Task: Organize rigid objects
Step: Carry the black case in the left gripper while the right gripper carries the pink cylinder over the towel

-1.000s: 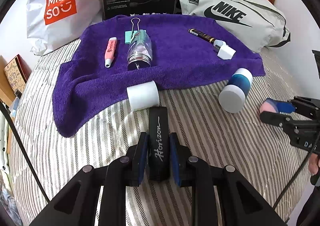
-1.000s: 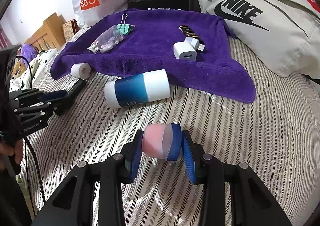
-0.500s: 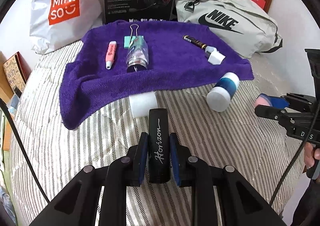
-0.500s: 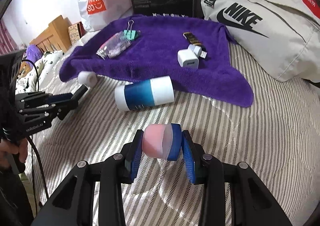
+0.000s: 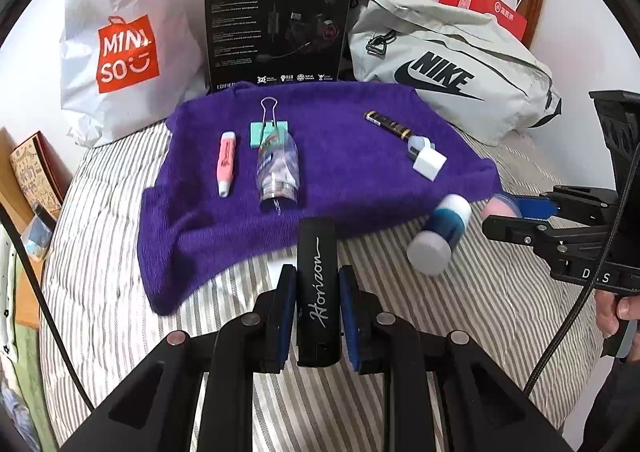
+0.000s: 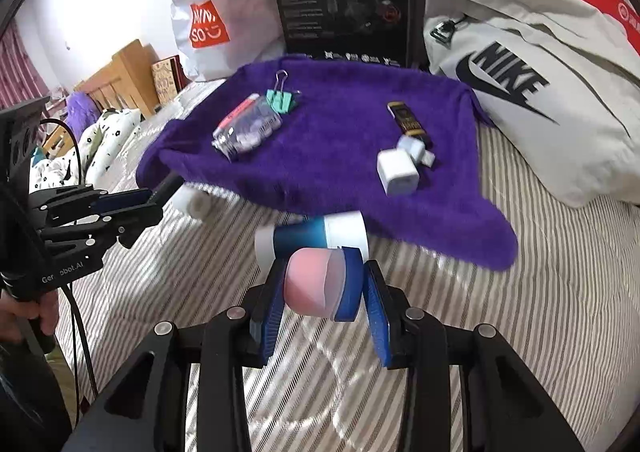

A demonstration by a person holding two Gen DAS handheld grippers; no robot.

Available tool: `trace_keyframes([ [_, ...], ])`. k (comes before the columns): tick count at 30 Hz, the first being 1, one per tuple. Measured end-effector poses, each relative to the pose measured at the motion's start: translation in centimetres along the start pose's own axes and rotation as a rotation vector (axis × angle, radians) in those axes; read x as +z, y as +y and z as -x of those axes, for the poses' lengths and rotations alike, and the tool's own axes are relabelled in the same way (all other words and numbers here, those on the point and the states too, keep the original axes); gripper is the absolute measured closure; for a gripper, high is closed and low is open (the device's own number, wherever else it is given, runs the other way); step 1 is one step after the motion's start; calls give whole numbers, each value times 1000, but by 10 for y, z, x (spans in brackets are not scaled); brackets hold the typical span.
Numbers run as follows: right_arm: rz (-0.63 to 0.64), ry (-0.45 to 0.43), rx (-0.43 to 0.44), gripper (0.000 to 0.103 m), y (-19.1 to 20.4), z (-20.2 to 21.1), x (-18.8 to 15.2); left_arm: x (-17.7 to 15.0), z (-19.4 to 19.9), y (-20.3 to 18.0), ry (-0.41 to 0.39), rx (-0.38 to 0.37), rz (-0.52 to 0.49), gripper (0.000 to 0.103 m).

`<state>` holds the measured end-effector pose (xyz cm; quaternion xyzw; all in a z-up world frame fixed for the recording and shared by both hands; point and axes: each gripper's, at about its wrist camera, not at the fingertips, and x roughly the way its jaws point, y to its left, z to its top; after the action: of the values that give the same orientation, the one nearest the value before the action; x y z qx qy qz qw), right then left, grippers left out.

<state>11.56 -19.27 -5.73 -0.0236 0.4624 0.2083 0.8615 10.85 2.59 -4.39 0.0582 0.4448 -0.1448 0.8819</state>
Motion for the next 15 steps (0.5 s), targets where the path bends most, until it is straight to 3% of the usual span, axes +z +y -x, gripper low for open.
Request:
trace_keyframes([
  [15, 19, -5, 6, 65, -14, -23, 62, 56, -26, 22, -9, 22, 19, 82],
])
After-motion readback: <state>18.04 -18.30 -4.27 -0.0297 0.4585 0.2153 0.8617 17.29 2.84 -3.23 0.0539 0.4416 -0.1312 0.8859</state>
